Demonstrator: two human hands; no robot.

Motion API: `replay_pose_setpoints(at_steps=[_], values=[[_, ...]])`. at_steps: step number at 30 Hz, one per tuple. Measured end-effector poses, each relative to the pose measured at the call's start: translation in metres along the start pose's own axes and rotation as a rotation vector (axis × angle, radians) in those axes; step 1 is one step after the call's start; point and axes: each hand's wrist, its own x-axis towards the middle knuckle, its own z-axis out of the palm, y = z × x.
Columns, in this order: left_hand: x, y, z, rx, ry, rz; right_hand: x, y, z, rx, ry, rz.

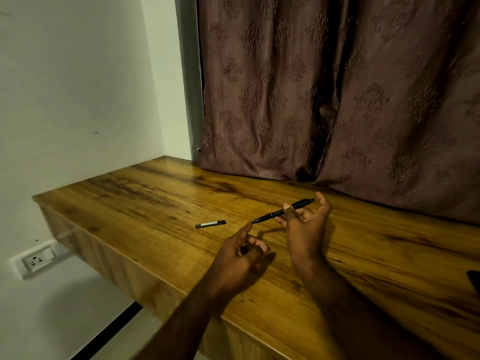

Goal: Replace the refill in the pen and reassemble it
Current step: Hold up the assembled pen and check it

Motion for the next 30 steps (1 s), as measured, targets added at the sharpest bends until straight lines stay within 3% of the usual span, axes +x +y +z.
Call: replay_pose_setpoints(at_steps=[7,11,16,21,23,27,30], values=[[0.004,0.003,-0.006,-0.347,0.169,0.026,-0.013,0.007,0.008,0.088,-0.104,0.128],[0.008,0.0,-0.011,-0.334,0.246,0.006,-0.015,0.006,0.008,0.07,-0.199,0.16],[0.022,-0.008,-0.04,-0.201,0.302,-0.002,-0.001,0.016,-0.005,-0.096,-0.419,0.216],[0.033,-0.014,-0.089,-0.501,0.165,-0.197,0.007,0.026,-0.011,-0.406,-0.651,0.153],[0.036,-0.02,-0.1,-0.214,0.205,-0.061,0.009,0.033,-0.006,-0.536,-0.662,0.107],[0.038,-0.026,-0.112,0.643,0.301,0.253,0.016,0.045,0.009,-0.734,-0.687,-0.018],[0.043,-0.027,-0.118,0.722,0.342,0.273,0.02,0.05,0.021,-0.796,-0.706,-0.047]])
